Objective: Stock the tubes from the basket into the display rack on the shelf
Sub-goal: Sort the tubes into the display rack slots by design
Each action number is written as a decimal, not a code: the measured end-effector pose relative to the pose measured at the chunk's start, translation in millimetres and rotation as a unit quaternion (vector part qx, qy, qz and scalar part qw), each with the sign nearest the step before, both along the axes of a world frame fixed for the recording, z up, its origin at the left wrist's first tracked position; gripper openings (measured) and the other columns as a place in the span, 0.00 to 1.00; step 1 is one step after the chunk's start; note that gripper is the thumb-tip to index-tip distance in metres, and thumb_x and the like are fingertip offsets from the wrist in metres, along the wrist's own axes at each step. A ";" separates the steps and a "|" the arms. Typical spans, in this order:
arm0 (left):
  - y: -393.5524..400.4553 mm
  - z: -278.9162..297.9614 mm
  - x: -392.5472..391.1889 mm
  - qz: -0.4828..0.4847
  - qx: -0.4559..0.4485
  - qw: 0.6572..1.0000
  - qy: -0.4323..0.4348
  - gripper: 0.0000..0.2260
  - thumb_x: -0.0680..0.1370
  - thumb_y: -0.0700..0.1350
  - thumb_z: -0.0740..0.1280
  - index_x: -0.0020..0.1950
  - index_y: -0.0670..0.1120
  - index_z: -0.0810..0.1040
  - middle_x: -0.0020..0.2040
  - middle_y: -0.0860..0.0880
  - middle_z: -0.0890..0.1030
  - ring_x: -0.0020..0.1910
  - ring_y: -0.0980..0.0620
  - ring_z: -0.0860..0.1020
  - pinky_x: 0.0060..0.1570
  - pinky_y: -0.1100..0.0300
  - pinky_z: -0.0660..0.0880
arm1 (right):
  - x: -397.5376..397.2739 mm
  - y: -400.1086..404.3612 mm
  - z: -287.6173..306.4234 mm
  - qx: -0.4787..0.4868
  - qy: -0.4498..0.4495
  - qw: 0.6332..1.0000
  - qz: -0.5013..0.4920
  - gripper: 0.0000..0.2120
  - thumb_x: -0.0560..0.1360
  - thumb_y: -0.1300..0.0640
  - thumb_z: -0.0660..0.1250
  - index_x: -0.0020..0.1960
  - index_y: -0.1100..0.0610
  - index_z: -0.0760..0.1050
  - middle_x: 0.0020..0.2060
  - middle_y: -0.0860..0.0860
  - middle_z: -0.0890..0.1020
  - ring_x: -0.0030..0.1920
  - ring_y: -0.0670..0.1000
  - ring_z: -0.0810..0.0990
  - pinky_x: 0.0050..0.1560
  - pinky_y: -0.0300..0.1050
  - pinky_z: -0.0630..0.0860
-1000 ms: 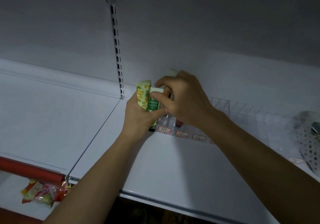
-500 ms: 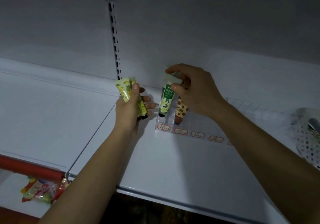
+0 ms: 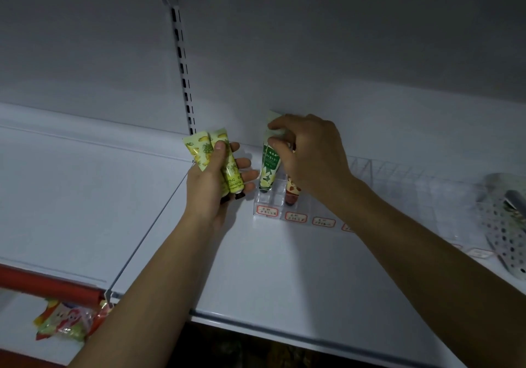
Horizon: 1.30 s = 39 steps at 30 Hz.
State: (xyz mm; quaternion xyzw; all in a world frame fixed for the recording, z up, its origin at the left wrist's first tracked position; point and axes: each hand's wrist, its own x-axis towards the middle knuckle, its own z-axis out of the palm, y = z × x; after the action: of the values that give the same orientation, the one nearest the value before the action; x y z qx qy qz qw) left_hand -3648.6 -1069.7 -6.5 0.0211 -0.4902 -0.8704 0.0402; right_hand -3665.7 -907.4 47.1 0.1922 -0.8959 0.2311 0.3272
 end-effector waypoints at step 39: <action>37.8 31.8 -10.5 0.086 -0.494 0.812 0.300 0.12 0.79 0.49 0.64 0.51 0.43 0.81 0.45 0.47 0.82 0.44 0.48 0.80 0.44 0.46 0.79 | -1.9 100.5 9.5 -0.263 -0.070 0.959 -0.077 0.06 0.77 0.57 0.72 0.52 0.51 0.83 0.41 0.46 0.84 0.42 0.45 0.82 0.45 0.35 0.77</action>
State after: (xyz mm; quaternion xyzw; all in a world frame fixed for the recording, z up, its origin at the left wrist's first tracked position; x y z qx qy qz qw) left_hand -3659.2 -1031.8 25.2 -0.2214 -0.8138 -0.4676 0.2648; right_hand -3667.6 -806.9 56.5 0.0133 -0.8363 0.4454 0.3196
